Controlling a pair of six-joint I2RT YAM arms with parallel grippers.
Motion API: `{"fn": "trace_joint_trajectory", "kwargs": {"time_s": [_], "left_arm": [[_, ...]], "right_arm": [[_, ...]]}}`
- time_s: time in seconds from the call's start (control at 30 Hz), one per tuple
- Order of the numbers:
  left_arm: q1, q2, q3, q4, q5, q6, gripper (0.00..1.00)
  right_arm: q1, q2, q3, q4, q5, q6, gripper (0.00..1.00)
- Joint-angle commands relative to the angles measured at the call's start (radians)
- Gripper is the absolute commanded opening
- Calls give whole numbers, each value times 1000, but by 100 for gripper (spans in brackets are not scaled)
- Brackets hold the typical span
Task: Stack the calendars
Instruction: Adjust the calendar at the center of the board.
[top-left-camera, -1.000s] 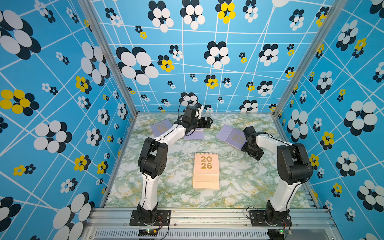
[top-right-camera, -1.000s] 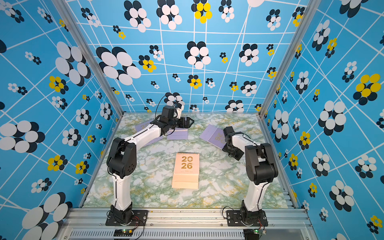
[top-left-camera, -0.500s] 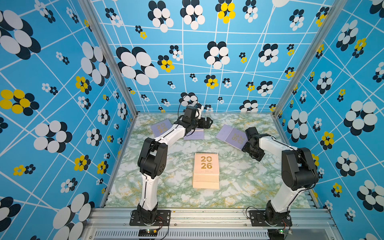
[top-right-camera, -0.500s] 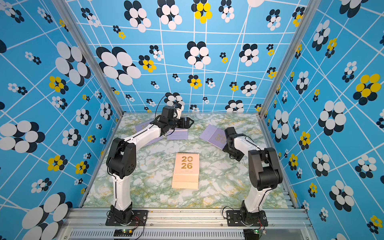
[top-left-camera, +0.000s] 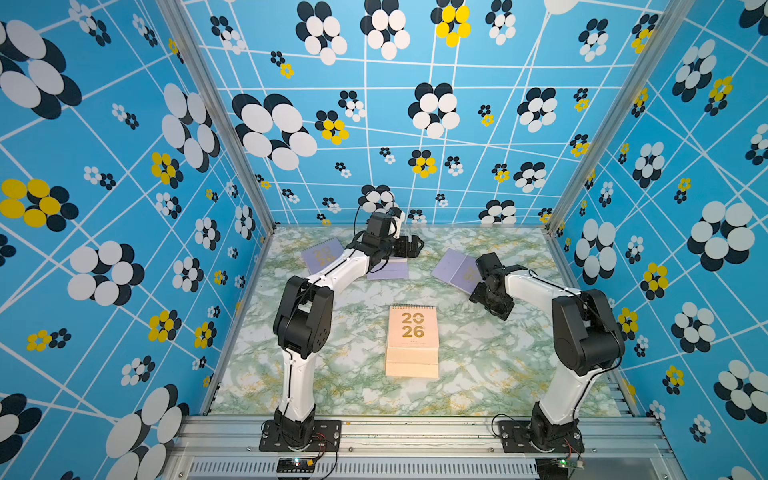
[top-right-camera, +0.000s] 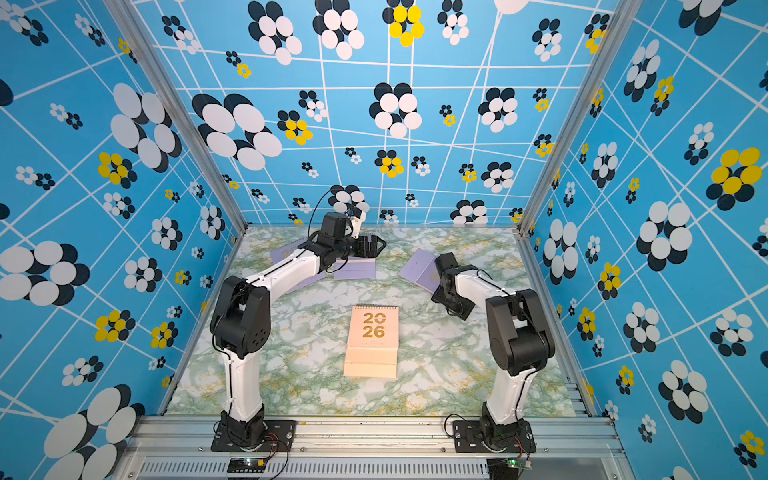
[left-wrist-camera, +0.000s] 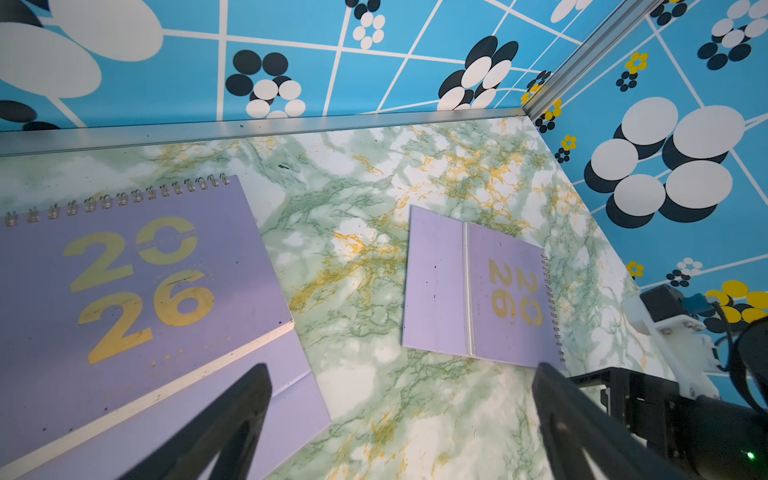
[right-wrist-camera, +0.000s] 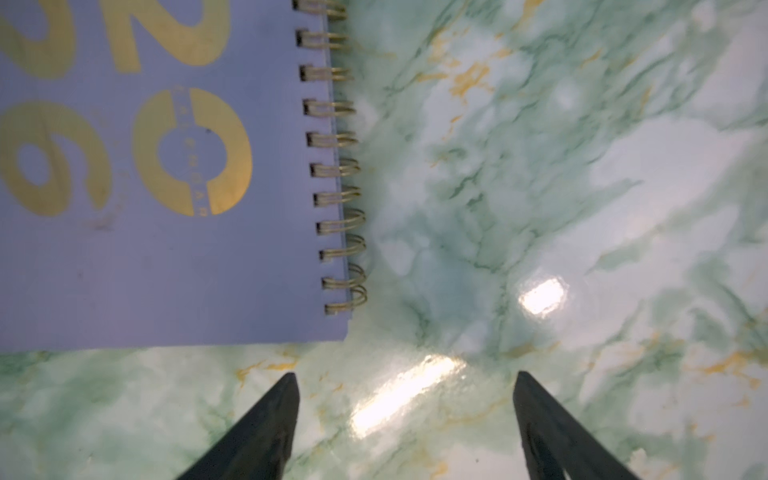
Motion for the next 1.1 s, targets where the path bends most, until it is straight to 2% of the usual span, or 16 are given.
{"fn": "trace_joint_trajectory", "kwargs": {"time_s": [0.0,0.67,1.07], "left_arm": [[11,-51,-12,0,-5,21,100],[25,-47,-14,4,5,21,100],[24,-38,-8,-4,25,8,99]], "right_arm": [[4,38,37,-29,-7,22,83],[-129,85,93,-45,59,-28,83],[-208,219,293,-81,91,-76,83]]}}
